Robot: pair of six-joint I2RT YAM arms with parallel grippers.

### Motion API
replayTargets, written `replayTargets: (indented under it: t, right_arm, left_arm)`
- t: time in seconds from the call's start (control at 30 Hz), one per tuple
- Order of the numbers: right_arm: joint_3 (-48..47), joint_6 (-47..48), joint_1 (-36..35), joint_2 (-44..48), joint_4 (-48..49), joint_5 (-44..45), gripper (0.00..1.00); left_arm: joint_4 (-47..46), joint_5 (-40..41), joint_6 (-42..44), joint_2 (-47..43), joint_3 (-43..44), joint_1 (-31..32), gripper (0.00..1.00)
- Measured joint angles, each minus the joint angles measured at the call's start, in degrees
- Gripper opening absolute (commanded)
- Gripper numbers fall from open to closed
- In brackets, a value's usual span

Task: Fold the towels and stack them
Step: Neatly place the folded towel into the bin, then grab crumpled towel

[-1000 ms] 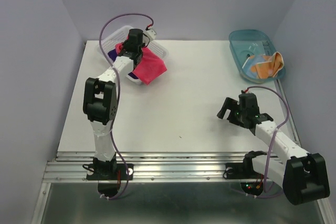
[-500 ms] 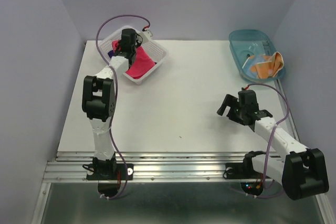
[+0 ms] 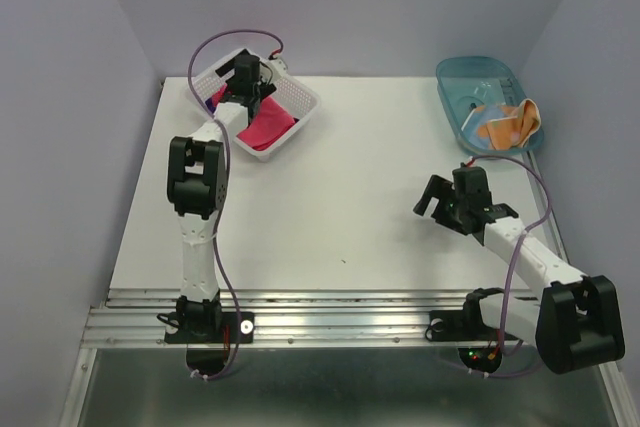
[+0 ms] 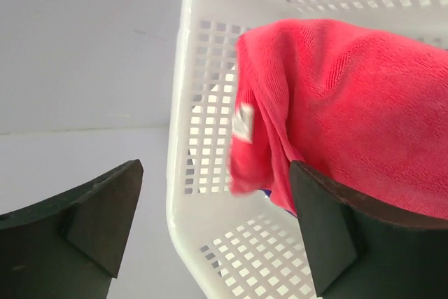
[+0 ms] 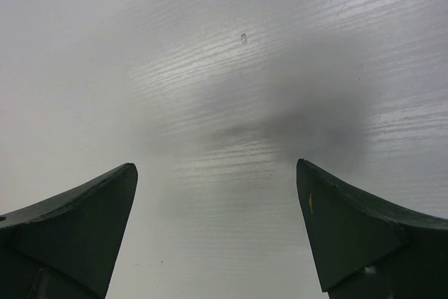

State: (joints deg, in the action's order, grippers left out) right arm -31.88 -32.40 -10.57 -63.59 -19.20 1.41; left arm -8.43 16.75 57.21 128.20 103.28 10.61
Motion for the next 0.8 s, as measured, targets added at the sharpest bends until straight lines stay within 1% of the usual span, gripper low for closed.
replayTargets:
  t: [0.27,0.37,0.43,0.47,0.53,0.6,0.67,0.7,0.77,0.8]
  right_arm:
    - [-4.0,0.0,0.0,1.5,-1.1,2.1,1.00]
    - [-6.9,0.0,0.0,2.9,-1.5,4.7,1.00]
    - [-10.0,-0.4,0.0,3.1,-1.9,6.8,1.00]
    - [-11.9,-0.6,0.0,3.1,-2.2,8.8,1.00]
    - [-16.7,-0.6,0.0,1.8,-3.0,13.0,1.00]
    - [-21.8,-0.3,0.3,-1.2,-3.1,16.6,1.00]
    - [-28.1,0.4,2.1,-5.9,-3.9,19.0,1.00]
    - [-33.0,1.0,3.7,-8.9,-4.0,19.9,1.00]
    - [-36.3,1.4,6.9,-13.2,-4.2,20.2,1.00]
    - [-39.2,1.8,8.9,-15.8,-5.2,20.5,1.00]
  left_arm:
    - [0.9,1.7,-3.6,-1.2,1.1,-0.3,0.99]
    - [1.9,1.5,-7.3,-3.6,1.1,-0.4,0.99]
    - [2.3,1.0,-11.0,-7.0,0.6,-0.5,0.99]
    - [2.4,0.4,-13.5,-9.2,0.1,-0.6,0.99]
    - [2.2,-2.1,-19.4,-16.5,-2.7,-0.6,0.99]
    - [1.4,-4.5,-27.3,-23.2,-5.2,-0.6,0.99]
    - [1.0,-7.2,-37.2,-29.9,-7.6,-0.6,0.99]
    - [0.2,-8.9,-41.8,-33.1,-9.2,-0.6,0.99]
    - [-0.6,-12.2,-50.3,-38.8,-12.6,-0.5,0.99]
    - [-3.0,-14.8,-56.5,-42.5,-17.1,-0.4,0.99]
